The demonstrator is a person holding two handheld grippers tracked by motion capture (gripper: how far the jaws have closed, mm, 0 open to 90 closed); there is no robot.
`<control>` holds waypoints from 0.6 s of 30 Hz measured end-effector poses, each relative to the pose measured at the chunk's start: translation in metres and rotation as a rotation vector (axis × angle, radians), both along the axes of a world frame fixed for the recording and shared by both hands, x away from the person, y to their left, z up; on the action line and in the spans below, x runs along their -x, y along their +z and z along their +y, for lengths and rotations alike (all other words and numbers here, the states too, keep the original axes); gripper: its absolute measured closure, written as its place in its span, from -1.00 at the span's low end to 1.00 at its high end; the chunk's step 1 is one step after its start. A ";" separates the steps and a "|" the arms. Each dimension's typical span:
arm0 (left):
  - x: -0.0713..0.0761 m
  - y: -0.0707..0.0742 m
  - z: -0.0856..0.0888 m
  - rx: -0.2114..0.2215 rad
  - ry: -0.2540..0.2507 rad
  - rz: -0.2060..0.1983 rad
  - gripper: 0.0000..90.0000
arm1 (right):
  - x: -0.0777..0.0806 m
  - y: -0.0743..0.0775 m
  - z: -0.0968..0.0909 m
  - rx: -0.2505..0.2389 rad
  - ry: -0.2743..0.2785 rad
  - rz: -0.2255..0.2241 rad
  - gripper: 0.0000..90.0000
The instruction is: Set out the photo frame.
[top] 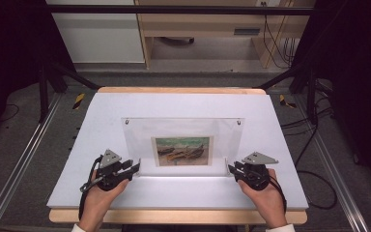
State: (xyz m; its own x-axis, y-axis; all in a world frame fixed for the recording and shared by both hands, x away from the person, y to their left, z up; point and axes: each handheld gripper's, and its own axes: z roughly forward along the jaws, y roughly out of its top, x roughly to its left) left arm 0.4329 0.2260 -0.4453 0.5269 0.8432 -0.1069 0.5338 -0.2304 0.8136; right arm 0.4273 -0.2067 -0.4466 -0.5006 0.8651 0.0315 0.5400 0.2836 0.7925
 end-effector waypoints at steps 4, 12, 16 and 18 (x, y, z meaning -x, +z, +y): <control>0.000 -0.002 -0.001 0.007 -0.003 -0.005 0.34 | 0.000 -0.001 -0.001 -0.014 0.012 -0.005 0.50; 0.006 -0.009 -0.007 -0.049 -0.028 -0.011 -0.29 | 0.002 -0.005 0.005 0.028 0.011 -0.017 -0.25; 0.007 -0.007 -0.003 -0.049 -0.036 -0.033 -0.51 | 0.005 -0.004 0.003 0.044 0.014 -0.047 -0.41; 0.007 -0.006 -0.002 -0.066 -0.042 -0.044 -0.62 | 0.006 -0.005 0.002 0.061 0.024 -0.075 -0.53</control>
